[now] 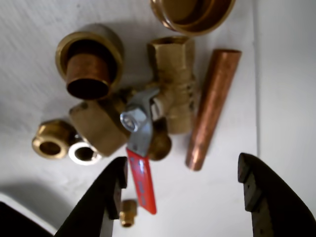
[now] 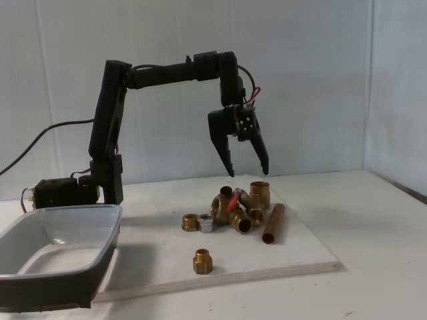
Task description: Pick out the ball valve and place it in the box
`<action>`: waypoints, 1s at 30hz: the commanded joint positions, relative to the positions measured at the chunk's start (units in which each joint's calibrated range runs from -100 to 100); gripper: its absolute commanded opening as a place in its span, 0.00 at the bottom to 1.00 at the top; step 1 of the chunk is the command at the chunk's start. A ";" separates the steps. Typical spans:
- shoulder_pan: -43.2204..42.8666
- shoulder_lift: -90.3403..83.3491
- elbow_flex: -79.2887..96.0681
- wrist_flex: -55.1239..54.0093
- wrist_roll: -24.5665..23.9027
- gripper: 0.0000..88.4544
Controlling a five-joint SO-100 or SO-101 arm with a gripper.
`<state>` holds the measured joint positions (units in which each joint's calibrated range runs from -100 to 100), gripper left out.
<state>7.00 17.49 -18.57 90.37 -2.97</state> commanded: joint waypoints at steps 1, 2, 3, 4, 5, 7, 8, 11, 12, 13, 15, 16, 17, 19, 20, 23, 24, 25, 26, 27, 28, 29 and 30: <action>0.23 0.27 -2.64 0.25 0.23 0.23; 0.23 0.86 -2.55 0.07 0.23 0.22; 0.23 1.54 -2.55 -0.10 0.23 0.21; 0.23 2.22 -2.55 -0.10 0.23 0.20; 0.08 2.90 -2.55 -0.10 0.23 0.20; 0.08 4.25 -2.55 -0.10 0.23 0.20; 0.08 4.85 -2.73 -0.18 0.23 0.20; 0.23 6.29 -3.19 -0.18 0.28 0.20; 0.16 6.71 -3.19 -0.18 0.28 0.20; 0.16 6.97 -3.10 -0.10 0.28 0.20; 0.16 7.39 -3.10 -0.18 0.28 0.20; 0.08 7.65 -3.19 -0.18 0.28 0.20; 0.01 7.81 -3.10 -0.18 0.28 0.20; -0.07 8.24 -3.10 -0.18 0.28 0.20; -0.14 8.49 -3.19 -0.18 0.28 0.20; -0.21 9.34 -3.19 -0.27 0.28 0.20; -0.21 9.51 -3.19 -0.27 0.23 0.20; -0.21 9.76 -3.28 -0.27 0.12 0.20; -0.21 9.85 -3.28 -0.36 0.02 0.20; -0.21 9.93 -3.28 -1.05 -0.03 0.20; -0.21 10.02 -3.28 -1.56 -0.08 0.20; -0.21 10.02 -3.28 -2.16 -0.08 0.20; -0.21 10.02 -3.28 -2.60 -0.08 0.20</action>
<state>7.00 27.66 -20.11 89.25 -2.97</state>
